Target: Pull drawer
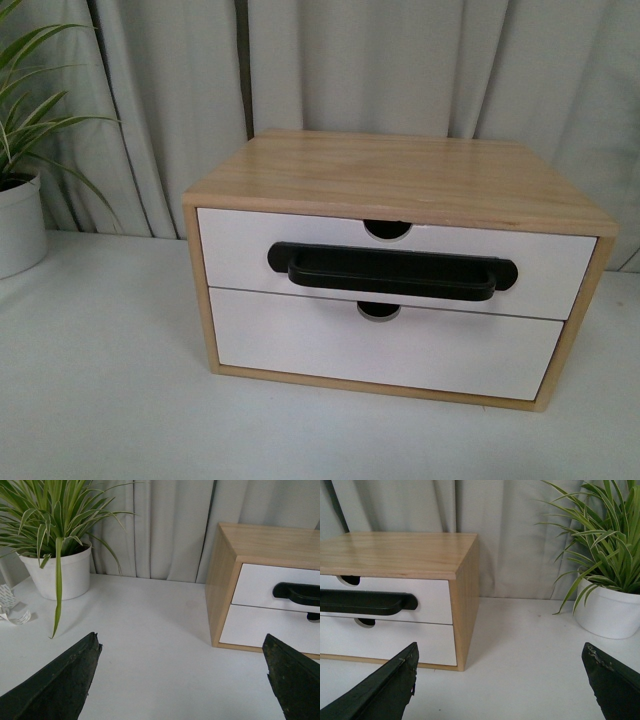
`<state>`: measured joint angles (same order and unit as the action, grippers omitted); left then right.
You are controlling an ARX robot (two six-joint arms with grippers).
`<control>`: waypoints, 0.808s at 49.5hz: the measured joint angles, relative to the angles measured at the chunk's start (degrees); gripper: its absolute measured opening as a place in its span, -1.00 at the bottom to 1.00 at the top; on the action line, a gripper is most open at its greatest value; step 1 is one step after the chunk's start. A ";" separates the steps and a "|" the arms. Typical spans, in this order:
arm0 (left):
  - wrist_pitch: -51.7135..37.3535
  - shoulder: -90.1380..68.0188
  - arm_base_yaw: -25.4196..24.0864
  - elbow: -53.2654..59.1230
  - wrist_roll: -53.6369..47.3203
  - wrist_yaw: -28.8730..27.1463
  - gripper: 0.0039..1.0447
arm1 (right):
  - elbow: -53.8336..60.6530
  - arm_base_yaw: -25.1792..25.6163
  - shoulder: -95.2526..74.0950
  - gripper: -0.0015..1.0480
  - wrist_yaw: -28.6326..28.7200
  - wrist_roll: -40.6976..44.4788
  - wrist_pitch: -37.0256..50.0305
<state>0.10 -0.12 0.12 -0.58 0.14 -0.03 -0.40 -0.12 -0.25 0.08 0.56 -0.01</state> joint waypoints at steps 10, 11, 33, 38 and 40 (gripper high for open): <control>0.00 0.00 -0.02 0.00 0.00 0.00 0.89 | 0.00 0.00 0.00 0.83 0.00 0.00 0.00; 0.00 0.00 0.00 0.00 0.00 0.00 0.89 | 0.00 0.00 0.00 0.83 0.00 0.00 0.00; 0.00 0.00 0.00 0.00 0.00 0.00 0.89 | 0.00 0.00 0.00 0.83 0.00 0.00 0.00; 0.00 0.00 0.00 0.00 0.00 0.00 0.89 | 0.00 0.00 0.00 0.83 0.00 0.00 0.00; 0.00 0.00 0.00 0.00 0.00 0.00 0.89 | 0.00 0.00 0.00 0.83 0.00 0.00 0.00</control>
<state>0.10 -0.12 0.12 -0.58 0.14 -0.03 -0.40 -0.12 -0.25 0.08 0.56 -0.01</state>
